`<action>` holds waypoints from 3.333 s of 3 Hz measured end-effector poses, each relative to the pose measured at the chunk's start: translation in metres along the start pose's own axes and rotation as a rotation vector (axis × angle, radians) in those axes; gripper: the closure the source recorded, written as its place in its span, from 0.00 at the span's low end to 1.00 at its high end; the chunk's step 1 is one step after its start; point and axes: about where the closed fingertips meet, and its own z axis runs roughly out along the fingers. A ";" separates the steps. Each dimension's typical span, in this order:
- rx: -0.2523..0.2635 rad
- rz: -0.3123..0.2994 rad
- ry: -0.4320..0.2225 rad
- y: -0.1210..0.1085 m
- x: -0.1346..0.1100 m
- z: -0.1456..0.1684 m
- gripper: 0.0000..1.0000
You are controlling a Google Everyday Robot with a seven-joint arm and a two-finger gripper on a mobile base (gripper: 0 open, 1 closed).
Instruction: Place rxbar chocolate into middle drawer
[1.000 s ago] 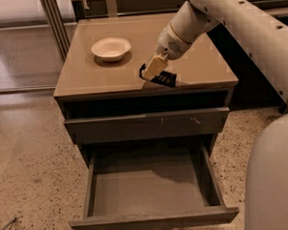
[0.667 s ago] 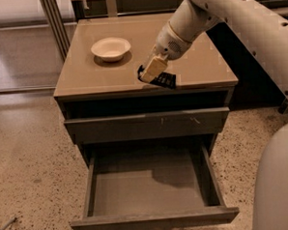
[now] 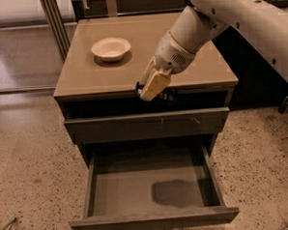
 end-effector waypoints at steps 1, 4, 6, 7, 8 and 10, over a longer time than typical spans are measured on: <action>-0.019 -0.044 0.010 0.018 0.027 0.035 1.00; 0.010 -0.082 0.075 0.026 0.055 0.087 1.00; 0.037 -0.147 0.162 0.021 0.126 0.154 1.00; 0.056 -0.137 0.125 0.007 0.172 0.193 1.00; 0.019 -0.091 0.061 -0.003 0.225 0.239 1.00; 0.025 -0.074 0.047 0.001 0.237 0.251 1.00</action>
Offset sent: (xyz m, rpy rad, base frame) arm -0.0299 0.0009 -0.1562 -0.1011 -0.0983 0.0329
